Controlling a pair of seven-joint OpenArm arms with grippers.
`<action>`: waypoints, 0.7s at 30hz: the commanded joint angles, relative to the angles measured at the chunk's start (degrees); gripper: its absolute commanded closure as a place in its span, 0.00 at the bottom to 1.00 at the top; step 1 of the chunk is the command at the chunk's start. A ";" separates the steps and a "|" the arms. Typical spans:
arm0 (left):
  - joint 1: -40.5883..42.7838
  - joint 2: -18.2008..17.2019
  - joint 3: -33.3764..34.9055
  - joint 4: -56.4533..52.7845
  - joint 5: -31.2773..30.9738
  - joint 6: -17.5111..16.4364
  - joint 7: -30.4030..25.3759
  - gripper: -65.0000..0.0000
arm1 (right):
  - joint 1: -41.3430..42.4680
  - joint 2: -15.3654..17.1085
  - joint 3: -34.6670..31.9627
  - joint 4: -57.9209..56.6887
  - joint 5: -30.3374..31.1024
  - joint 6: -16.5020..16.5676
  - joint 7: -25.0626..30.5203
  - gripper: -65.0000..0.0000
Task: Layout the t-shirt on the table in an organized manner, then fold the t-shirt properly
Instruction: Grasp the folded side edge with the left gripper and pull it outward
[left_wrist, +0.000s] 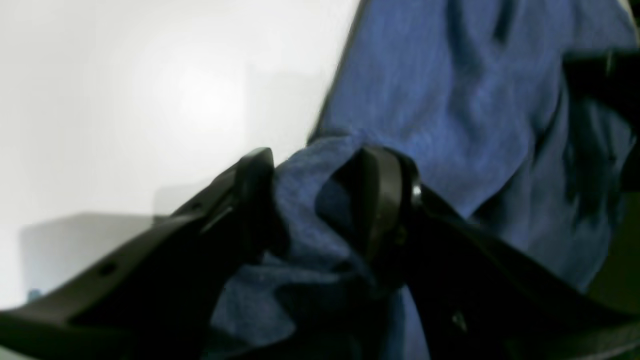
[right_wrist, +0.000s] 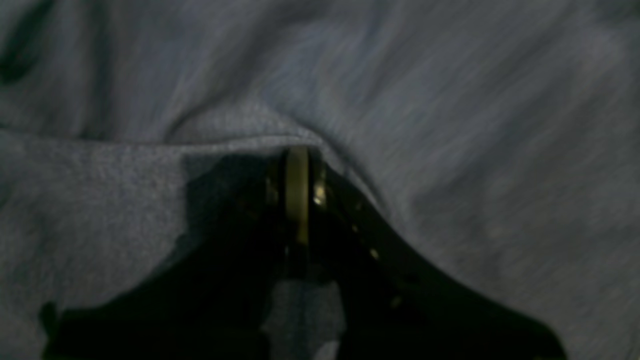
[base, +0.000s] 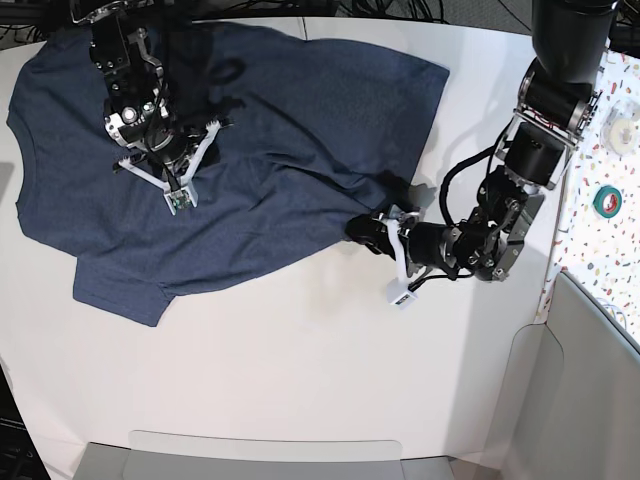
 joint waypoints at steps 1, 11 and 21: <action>-0.57 -2.14 -0.28 1.86 1.75 0.60 2.45 0.58 | -1.62 -0.05 -0.22 -3.01 -2.53 -0.28 -6.26 1.00; 8.22 -5.13 -17.69 21.73 1.75 0.60 13.61 0.59 | -1.53 -1.73 -0.22 -3.36 -6.13 -0.19 -6.09 1.00; 10.33 -1.52 -24.98 22.78 2.19 0.69 13.08 0.59 | -1.44 -2.52 -0.22 -3.36 -6.13 -0.19 -6.00 1.00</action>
